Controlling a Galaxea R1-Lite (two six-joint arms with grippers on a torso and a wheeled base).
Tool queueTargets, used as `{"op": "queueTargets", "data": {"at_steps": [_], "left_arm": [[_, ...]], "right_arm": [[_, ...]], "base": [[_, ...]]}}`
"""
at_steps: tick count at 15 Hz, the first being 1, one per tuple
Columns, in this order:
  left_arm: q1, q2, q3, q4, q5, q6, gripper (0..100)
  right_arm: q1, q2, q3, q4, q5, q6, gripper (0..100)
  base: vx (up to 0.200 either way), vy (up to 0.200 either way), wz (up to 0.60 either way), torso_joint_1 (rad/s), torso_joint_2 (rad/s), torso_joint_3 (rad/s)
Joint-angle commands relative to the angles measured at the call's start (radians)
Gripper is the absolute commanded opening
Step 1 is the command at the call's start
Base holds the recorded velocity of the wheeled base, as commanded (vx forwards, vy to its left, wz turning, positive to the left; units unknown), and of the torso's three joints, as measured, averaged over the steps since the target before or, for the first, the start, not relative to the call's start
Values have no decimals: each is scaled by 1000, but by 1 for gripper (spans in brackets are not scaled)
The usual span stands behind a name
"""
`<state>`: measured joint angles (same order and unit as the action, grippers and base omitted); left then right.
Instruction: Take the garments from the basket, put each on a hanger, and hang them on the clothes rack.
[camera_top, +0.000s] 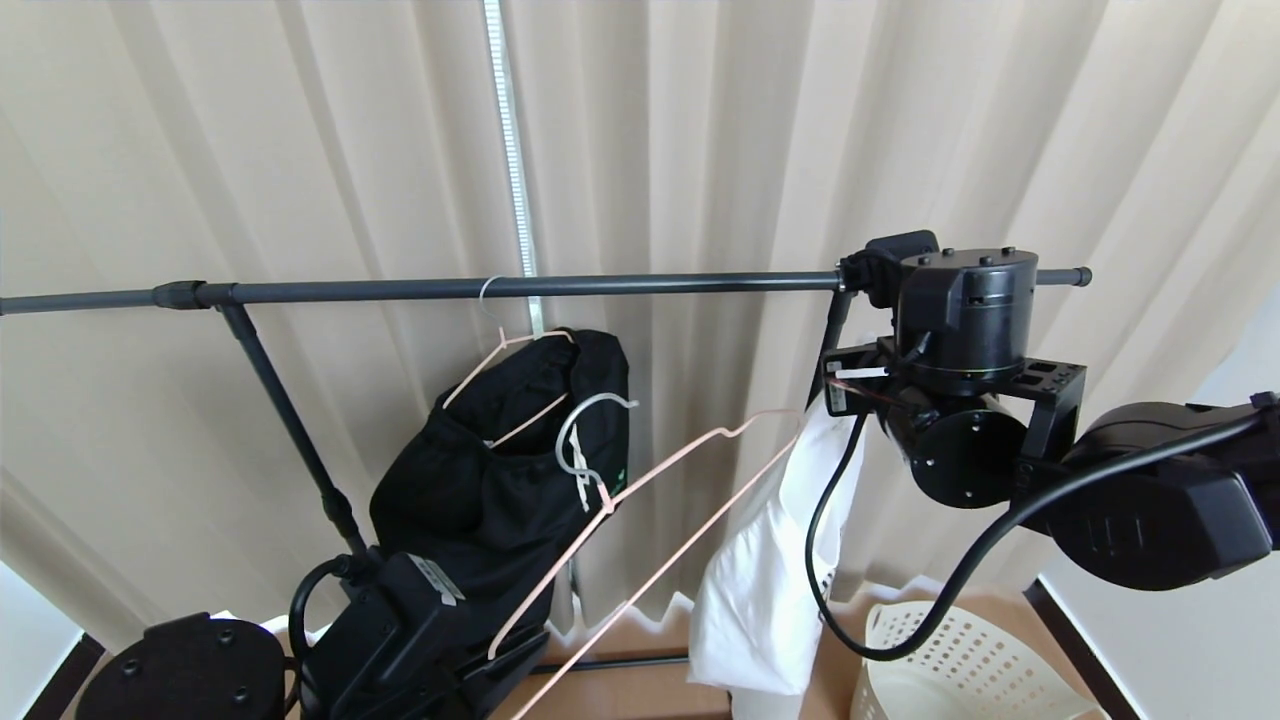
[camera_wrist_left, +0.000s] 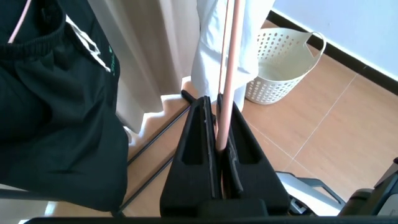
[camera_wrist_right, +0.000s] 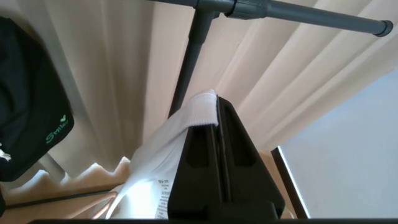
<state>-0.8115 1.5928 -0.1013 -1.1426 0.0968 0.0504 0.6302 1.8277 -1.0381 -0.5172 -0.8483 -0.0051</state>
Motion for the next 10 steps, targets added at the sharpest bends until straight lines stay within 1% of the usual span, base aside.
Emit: {"op": "queueTargets", "data": {"at_steps": [1, 4, 10], "left_arm": [[-3, 3, -2, 0, 0, -1, 0], [-6, 1, -2, -2, 0, -1, 0], [-6, 1, -6, -2, -14, -3, 0]], "right_arm": [[0, 18, -2, -9, 0, -1, 0], [-9, 45, -3, -37, 0, -9, 0], [-10, 47, -2, -37, 0, -7, 0]], "base": [[0, 0, 0, 0, 0, 0], [0, 0, 0, 0, 0, 0], [0, 0, 0, 0, 0, 0]]}}
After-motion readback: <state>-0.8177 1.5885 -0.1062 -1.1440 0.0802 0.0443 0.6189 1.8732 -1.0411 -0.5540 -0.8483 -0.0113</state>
